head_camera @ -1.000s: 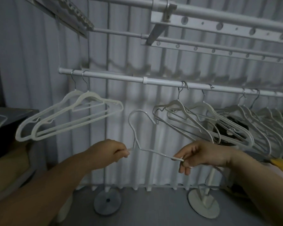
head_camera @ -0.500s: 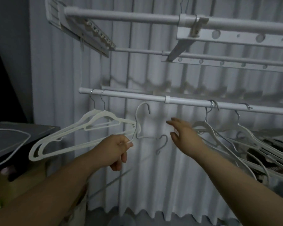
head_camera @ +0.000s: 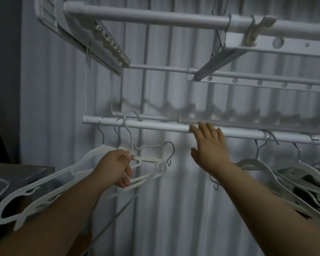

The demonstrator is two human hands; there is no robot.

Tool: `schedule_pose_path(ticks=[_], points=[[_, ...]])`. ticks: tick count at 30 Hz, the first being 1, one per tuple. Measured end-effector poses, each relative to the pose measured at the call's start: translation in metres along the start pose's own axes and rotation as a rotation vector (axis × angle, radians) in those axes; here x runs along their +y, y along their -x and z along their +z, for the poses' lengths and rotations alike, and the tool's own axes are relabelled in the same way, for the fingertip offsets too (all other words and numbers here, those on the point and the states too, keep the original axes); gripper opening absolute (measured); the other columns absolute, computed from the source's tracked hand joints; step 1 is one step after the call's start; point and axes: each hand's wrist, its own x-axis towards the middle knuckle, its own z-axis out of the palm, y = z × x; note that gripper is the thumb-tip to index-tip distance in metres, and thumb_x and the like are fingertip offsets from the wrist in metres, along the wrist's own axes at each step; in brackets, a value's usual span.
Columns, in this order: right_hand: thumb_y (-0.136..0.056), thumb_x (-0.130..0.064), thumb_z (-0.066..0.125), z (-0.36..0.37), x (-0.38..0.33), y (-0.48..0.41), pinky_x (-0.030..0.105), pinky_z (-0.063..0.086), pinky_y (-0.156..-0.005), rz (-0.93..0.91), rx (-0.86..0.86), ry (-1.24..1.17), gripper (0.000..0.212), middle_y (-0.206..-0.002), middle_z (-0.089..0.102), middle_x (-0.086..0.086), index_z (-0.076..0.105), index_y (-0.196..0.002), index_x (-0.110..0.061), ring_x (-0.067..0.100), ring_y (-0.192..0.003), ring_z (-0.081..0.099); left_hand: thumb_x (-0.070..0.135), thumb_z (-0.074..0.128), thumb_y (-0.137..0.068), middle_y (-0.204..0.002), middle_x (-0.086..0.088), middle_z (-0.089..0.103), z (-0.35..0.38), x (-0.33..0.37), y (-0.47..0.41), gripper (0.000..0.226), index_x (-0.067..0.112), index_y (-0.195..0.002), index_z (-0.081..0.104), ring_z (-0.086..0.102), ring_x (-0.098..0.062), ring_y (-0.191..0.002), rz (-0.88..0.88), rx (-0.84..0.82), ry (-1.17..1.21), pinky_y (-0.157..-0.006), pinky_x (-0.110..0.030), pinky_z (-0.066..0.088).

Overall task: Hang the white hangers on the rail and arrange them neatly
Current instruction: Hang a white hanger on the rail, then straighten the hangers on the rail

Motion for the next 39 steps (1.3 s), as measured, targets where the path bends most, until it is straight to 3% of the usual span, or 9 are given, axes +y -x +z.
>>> schedule_pose_path(ticks=[11,15,17,19,21,23,27,32,39], points=[[-0.088,-0.021,0.052,0.01,0.0,-0.004,0.043,0.003,-0.116,-0.008,0.062,-0.041,0.064,-0.152,0.02,0.008,0.022,-0.144,-0.015,0.026,-0.144,0.008,0.012,0.036,-0.097,-0.061,-0.011,0.051,-0.001,-0.016,-0.03,0.013,0.009,-0.099,0.048,0.045,-0.007,-0.021,-0.002,-0.01,-0.102,-0.027,-0.014,0.038],[-0.066,-0.009,0.075,0.02,0.004,-0.003,0.058,0.029,-0.104,-0.036,0.116,-0.025,0.069,-0.133,0.049,0.024,0.048,-0.129,-0.002,0.045,-0.128,0.04,0.007,0.034,-0.096,-0.065,-0.01,0.052,0.005,-0.025,-0.031,0.018,0.008,-0.106,0.05,0.049,-0.009,-0.025,-0.039,-0.004,-0.151,-0.03,-0.015,0.04],[-0.057,-0.008,0.081,0.023,0.006,-0.003,0.061,0.036,-0.096,-0.048,0.131,0.013,0.072,-0.124,0.056,0.026,0.055,-0.123,0.0,0.048,-0.118,0.05,0.007,0.041,-0.092,-0.08,-0.012,0.058,0.007,-0.028,-0.031,0.023,0.008,-0.111,0.053,0.064,-0.021,-0.055,0.039,0.067,-0.286,-0.051,-0.026,0.049],[-0.073,-0.011,0.071,0.016,0.005,-0.001,0.055,0.022,-0.11,-0.062,0.128,-0.011,0.068,-0.141,0.041,0.022,0.043,-0.134,-0.005,0.042,-0.135,0.031,0.011,0.05,-0.089,-0.112,-0.014,0.056,0.009,-0.029,-0.028,0.031,0.009,-0.119,0.052,0.059,-0.031,-0.097,0.154,0.156,-0.495,-0.08,-0.032,0.046],[-0.084,-0.016,0.058,0.011,0.01,0.001,0.045,0.008,-0.116,-0.074,0.107,-0.083,0.064,-0.152,0.023,0.014,0.031,-0.142,-0.012,0.032,-0.143,0.013,0.017,0.054,-0.086,-0.128,-0.013,0.047,0.009,-0.026,-0.022,0.039,0.01,-0.124,0.05,0.051,-0.031,-0.111,0.276,0.227,-0.564,-0.091,-0.034,0.041],[-0.086,-0.019,0.055,0.006,0.012,0.005,0.041,0.008,-0.116,-0.086,0.081,-0.085,0.061,-0.154,0.02,0.009,0.029,-0.142,-0.014,0.027,-0.144,0.012,0.031,0.049,-0.077,-0.124,-0.015,0.05,0.012,-0.018,-0.015,0.048,0.008,-0.118,0.056,0.052,-0.034,-0.109,0.41,0.29,-0.574,-0.09,-0.039,0.043],[-0.067,-0.018,0.061,0.003,0.029,0.017,0.052,0.04,-0.097,-0.083,0.157,-0.118,0.058,-0.127,0.056,0.022,0.055,-0.122,-0.003,0.041,-0.116,0.054,0.037,0.036,-0.07,-0.096,-0.017,0.062,0.031,0.0,-0.011,0.052,0.003,-0.094,0.067,0.057,-0.026,-0.092,0.728,0.267,-0.567,-0.081,-0.03,0.042],[-0.084,-0.019,0.059,-0.009,0.083,0.046,0.037,0.026,-0.109,0.055,0.106,-0.18,0.064,-0.145,0.037,0.01,0.032,-0.141,-0.011,0.03,-0.132,0.034,0.031,0.038,-0.076,-0.087,-0.009,0.066,0.076,0.026,-0.003,0.042,0.005,-0.088,0.069,0.047,-0.011,-0.086,0.885,0.145,-0.531,-0.068,-0.021,0.036],[-0.089,-0.025,0.052,-0.029,0.169,0.096,0.027,0.028,-0.103,0.269,0.004,-0.149,0.045,-0.138,0.043,0.004,0.042,-0.133,-0.017,0.021,-0.128,0.036,0.02,0.038,-0.073,-0.094,-0.014,0.07,0.157,0.059,-0.008,0.039,0.005,-0.093,0.068,0.046,-0.014,-0.093,1.011,0.144,-0.636,-0.082,-0.026,0.033]])
